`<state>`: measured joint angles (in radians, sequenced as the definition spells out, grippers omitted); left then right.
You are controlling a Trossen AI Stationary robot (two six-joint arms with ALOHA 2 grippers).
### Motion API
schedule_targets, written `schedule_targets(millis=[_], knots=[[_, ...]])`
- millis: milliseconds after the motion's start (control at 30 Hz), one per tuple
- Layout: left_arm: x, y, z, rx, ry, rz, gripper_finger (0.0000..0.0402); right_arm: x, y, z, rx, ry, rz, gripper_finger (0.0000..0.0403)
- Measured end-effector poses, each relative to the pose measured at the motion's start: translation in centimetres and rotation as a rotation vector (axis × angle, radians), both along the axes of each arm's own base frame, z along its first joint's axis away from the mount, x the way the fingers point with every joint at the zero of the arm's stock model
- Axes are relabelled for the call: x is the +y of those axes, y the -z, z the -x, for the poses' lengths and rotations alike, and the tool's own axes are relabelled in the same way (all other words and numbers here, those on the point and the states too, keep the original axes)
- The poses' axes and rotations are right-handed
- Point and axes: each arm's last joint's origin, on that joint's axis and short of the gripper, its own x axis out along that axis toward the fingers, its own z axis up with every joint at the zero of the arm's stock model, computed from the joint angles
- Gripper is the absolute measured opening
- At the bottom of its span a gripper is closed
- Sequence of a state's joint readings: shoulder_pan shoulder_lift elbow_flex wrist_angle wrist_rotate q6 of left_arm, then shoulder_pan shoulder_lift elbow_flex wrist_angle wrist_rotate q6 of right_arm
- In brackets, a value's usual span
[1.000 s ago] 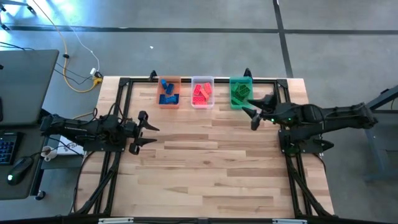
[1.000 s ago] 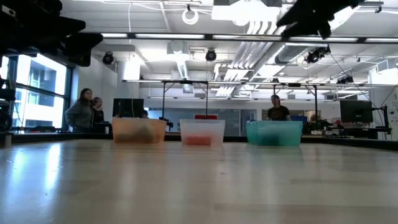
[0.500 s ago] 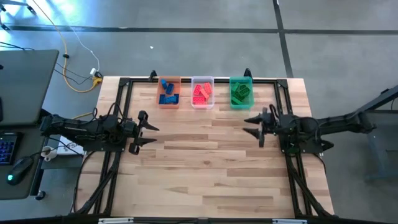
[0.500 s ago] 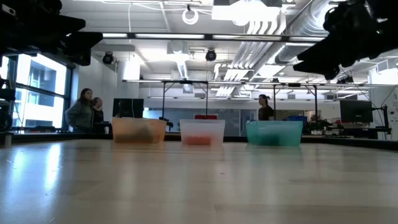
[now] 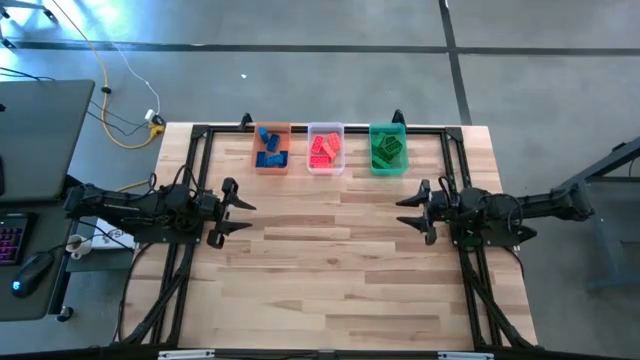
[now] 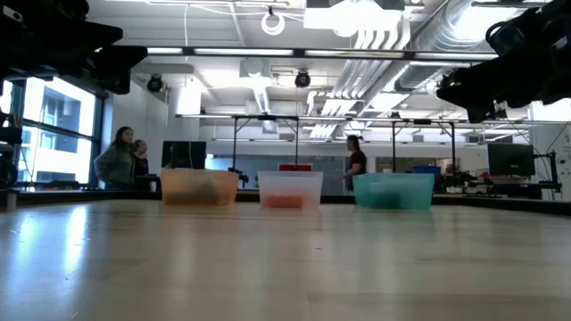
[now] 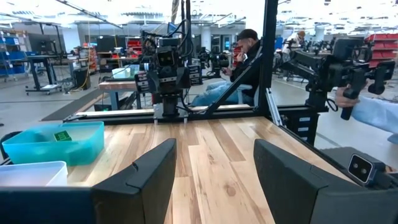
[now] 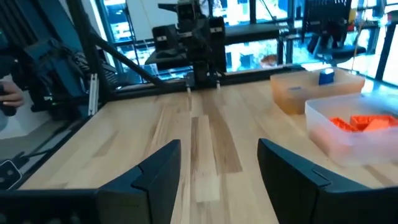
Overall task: Sort & place blocks by color
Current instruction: Return to Home Position
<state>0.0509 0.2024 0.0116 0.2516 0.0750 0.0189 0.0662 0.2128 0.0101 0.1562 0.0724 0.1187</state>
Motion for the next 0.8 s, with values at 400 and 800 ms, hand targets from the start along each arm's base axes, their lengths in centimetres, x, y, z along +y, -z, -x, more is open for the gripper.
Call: schedule_targets(millis=[400, 800], knots=[[0.0, 0.0, 0.0, 0.0, 0.0, 0.0, 0.0202, -0.31, 0.48, 0.1, 0.046, 0.107, -0.03, 0.02], [0.0, 0.0, 0.0, 0.0, 0.0, 0.0, 0.0204, -0.53, 0.52, 0.14, 0.043, 0.19, -0.091, 0.02]])
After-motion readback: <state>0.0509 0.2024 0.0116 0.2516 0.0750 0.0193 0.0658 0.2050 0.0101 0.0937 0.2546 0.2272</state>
